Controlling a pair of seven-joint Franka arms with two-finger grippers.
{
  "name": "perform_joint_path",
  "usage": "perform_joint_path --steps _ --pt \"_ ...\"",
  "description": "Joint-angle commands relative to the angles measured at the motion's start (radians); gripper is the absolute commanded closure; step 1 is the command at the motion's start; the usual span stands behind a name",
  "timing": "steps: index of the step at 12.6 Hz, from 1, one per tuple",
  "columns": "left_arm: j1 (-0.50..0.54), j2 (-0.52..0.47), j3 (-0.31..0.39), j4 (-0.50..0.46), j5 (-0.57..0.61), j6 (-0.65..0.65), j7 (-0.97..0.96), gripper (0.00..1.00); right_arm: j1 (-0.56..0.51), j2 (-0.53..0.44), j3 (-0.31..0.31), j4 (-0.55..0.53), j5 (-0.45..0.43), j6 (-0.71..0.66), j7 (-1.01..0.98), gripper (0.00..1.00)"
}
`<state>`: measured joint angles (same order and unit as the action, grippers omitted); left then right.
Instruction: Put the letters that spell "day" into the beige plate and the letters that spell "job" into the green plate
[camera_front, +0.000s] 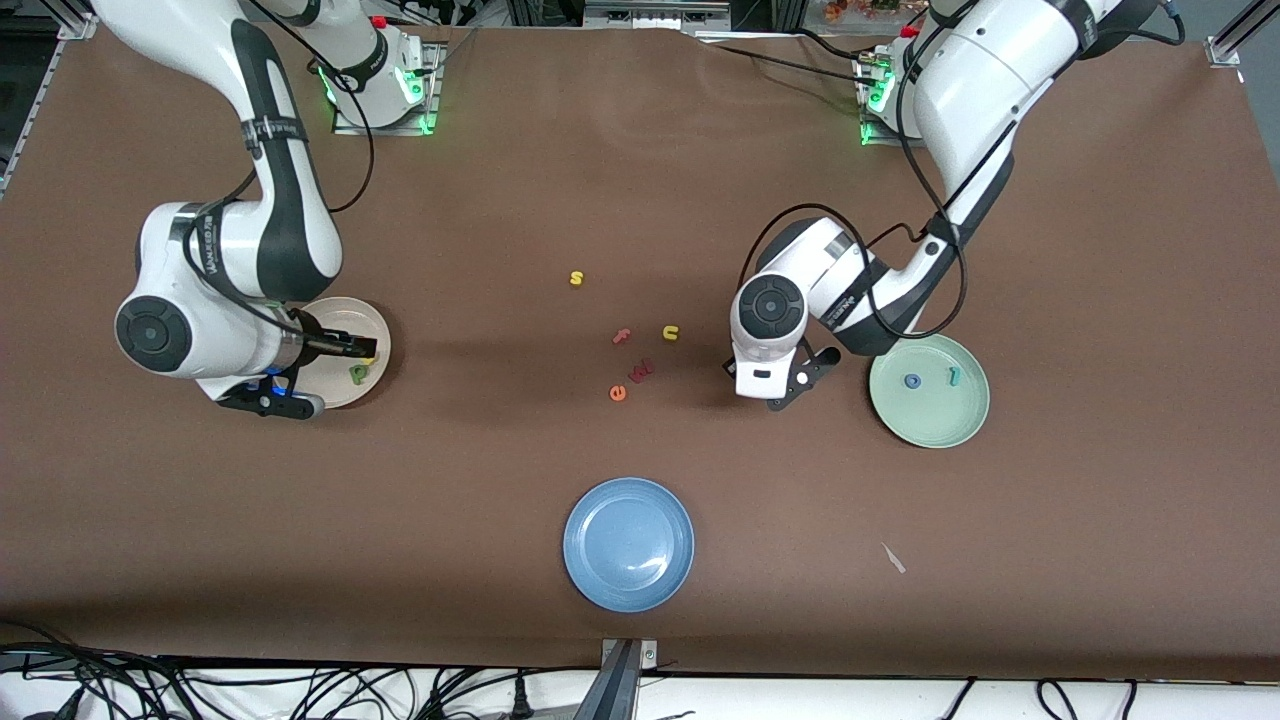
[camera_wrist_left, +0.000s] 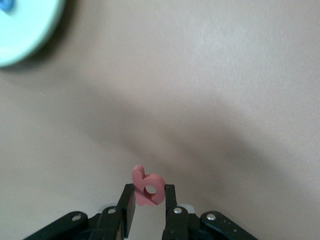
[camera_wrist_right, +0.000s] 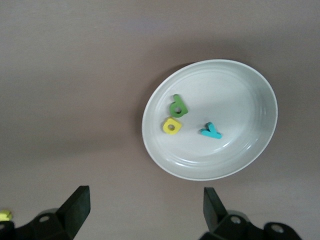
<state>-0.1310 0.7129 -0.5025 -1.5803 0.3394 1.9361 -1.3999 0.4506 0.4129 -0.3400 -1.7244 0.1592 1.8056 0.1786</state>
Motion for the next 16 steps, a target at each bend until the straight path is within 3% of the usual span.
perform_joint_path --steps 1,4,7,10,16 --pt "0.062 -0.047 0.001 0.006 0.026 -0.100 0.171 1.00 -0.140 -0.153 0.151 -0.072 -0.090 -0.017 0.007 0.00" --pt "0.137 -0.062 0.001 0.006 0.026 -0.166 0.364 1.00 -0.248 -0.304 0.268 -0.103 -0.150 -0.044 -0.063 0.00" --pt "0.223 -0.075 0.001 -0.007 0.026 -0.209 0.536 1.00 -0.285 -0.399 0.269 -0.055 -0.193 -0.164 -0.215 0.00" --pt "0.283 -0.069 0.002 0.000 0.027 -0.206 0.668 1.00 -0.287 -0.411 0.237 0.066 -0.194 -0.327 -0.223 0.00" --pt "0.358 0.020 0.006 -0.009 0.078 -0.014 0.762 1.00 -0.286 -0.428 0.185 0.075 -0.191 -0.255 -0.215 0.00"
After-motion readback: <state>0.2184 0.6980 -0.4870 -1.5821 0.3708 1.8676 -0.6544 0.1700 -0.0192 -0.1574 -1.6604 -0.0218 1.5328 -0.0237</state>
